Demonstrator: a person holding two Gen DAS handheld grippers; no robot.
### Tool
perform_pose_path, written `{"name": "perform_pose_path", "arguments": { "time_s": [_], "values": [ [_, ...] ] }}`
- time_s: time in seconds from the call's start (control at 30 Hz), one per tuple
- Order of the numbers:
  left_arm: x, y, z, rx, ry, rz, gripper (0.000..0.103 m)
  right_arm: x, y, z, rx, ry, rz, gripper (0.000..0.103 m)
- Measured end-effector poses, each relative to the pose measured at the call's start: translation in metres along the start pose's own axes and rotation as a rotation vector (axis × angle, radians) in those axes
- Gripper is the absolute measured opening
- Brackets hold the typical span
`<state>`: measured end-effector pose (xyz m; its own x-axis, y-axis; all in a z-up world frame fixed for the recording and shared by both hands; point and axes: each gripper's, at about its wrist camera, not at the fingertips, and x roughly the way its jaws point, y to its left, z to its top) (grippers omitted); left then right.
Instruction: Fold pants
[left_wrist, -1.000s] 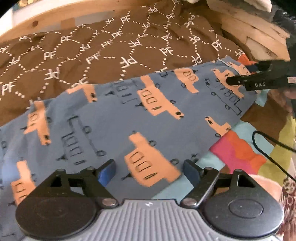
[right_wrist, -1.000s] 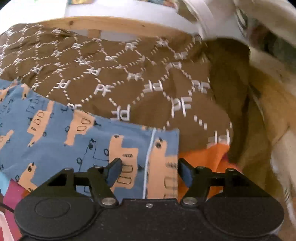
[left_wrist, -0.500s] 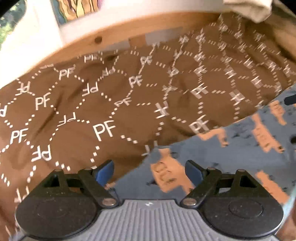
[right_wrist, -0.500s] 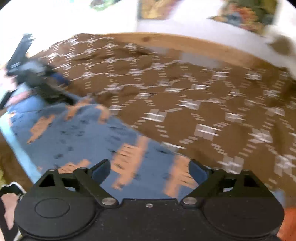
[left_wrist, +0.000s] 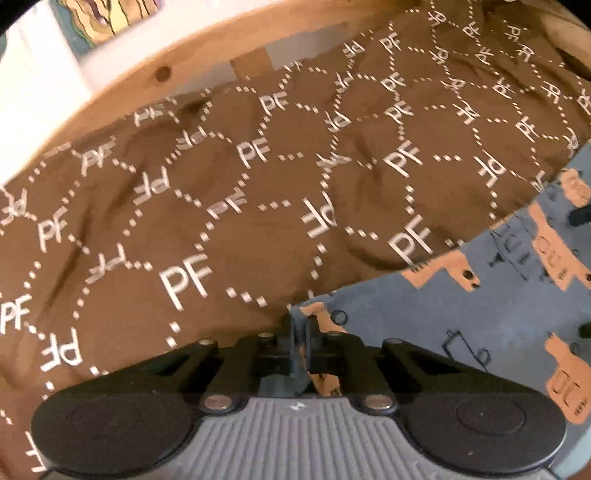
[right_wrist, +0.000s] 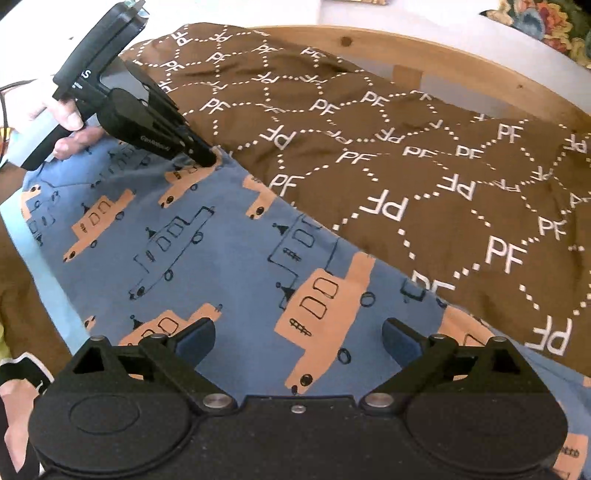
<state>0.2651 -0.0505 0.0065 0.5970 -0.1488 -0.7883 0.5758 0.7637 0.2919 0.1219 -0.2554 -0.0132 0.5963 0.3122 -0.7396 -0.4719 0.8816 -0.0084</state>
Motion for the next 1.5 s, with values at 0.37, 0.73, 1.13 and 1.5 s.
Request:
{"name": "perform_pose_path", "arguments": {
  "time_s": [0.37, 0.73, 1.13, 1.5],
  "values": [
    [-0.023, -0.024, -0.009, 0.030, -0.096, 0.117, 0.061, -0.032, 0.010, -0.032, 0.023, -0.071, -0.159, 0.102],
    [-0.048, -0.092, -0.061, 0.067, -0.112, 0.128, 0.077, -0.073, -0.001, -0.084, 0.074, -0.094, -0.426, 0.102],
    [-0.073, -0.122, -0.020, 0.208, -0.215, -0.063, 0.093, -0.143, -0.081, -0.118, 0.451, -0.177, -0.433, 0.102],
    [-0.029, -0.227, 0.081, 0.226, -0.232, -0.201, 0.093, -0.149, -0.107, -0.135, 0.837, -0.190, -0.269, 0.093]
  ]
}}
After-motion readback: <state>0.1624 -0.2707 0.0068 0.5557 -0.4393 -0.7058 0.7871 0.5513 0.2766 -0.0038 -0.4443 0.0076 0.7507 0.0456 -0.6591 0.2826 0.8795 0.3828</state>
